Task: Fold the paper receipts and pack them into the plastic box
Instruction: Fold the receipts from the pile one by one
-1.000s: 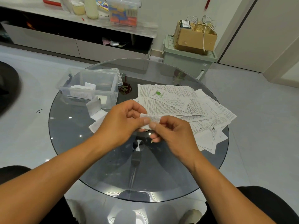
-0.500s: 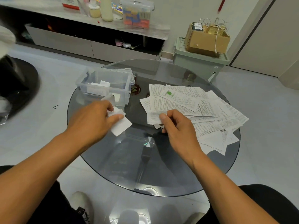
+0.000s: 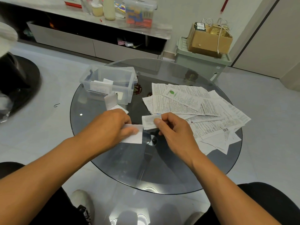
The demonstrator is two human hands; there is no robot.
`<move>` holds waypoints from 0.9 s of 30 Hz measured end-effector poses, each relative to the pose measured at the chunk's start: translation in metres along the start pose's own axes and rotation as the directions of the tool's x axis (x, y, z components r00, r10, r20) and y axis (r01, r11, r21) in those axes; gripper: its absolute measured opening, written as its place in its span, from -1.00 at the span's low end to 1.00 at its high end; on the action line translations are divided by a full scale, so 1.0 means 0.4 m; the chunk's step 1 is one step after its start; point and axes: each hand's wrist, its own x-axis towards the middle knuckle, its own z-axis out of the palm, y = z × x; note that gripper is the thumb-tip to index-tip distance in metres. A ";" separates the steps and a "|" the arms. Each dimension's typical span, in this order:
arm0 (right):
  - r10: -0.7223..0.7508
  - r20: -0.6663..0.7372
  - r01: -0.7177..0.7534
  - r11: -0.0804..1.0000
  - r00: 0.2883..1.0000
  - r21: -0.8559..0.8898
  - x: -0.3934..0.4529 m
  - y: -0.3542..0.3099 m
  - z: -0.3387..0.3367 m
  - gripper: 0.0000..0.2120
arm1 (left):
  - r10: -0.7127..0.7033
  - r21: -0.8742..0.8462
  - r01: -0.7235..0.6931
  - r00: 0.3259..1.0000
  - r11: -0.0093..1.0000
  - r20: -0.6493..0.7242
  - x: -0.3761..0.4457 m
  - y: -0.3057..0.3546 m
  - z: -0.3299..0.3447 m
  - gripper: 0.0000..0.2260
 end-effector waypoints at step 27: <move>-0.234 0.163 0.216 0.969 0.959 0.121 0.001 0.000 -0.001 -0.93 | 0.055 -0.847 0.229 0.956 0.479 0.289 0.026 0.056 0.027 -0.58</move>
